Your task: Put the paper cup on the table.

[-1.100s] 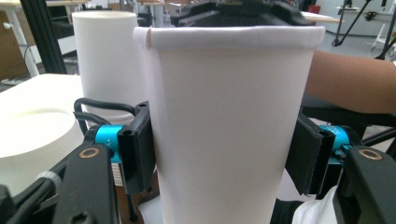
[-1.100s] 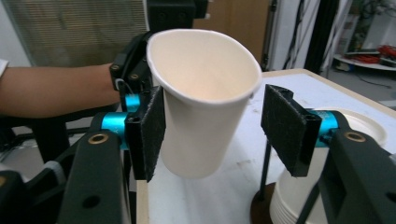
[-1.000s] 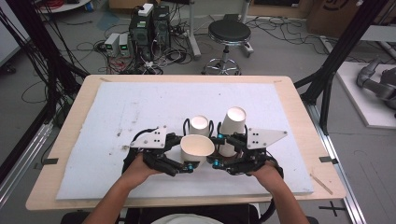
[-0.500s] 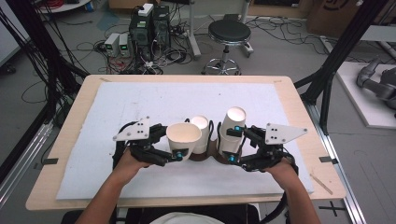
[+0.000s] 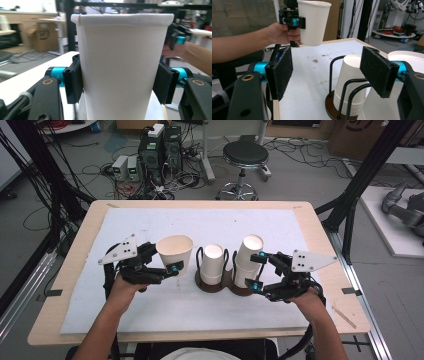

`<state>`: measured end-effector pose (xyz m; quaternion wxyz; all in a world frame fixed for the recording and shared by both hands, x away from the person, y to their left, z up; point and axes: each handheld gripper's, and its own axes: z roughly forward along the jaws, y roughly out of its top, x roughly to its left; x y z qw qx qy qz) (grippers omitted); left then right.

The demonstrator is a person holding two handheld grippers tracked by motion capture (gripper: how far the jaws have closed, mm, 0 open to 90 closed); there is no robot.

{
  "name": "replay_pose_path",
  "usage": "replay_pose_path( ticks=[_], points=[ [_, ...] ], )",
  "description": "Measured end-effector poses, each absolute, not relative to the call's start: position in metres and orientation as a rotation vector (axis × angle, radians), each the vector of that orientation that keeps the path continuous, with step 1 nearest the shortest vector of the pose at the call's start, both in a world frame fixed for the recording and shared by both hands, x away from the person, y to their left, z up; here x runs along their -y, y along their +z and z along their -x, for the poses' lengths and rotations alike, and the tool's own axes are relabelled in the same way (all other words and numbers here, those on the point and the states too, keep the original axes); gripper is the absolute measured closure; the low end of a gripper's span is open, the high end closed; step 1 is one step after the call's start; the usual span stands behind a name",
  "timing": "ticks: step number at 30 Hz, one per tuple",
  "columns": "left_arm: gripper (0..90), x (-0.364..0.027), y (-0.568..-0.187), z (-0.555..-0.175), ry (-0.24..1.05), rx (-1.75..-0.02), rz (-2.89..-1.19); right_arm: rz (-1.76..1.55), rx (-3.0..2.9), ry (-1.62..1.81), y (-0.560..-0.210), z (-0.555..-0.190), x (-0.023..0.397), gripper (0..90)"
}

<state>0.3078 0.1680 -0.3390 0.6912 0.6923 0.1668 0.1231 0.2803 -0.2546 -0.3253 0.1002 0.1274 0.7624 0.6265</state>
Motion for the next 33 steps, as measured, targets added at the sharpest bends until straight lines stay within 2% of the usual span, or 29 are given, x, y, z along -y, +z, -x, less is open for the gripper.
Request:
replay_pose_path(
  ticks=[6,17,26,33],
  points=[
    [35.2,-0.182,-0.342,-0.311,0.386,-0.47,-1.532,-0.384,-2.259,1.826,-0.323,-0.279,0.26,27.2],
    [35.3,-0.204,-0.354,-0.317,0.507,-0.62,-1.478,-0.408,-2.243,1.795,-0.32,-0.275,0.276,26.3],
    [35.9,-0.222,-0.366,-0.323,0.583,-0.654,-1.468,-0.477,-2.116,1.776,-0.311,-0.275,0.303,23.7],
    [35.9,-0.23,-0.38,-0.332,0.639,-0.662,-1.458,-0.603,-2.019,1.705,-0.32,-0.281,0.324,22.2]
  ],
)
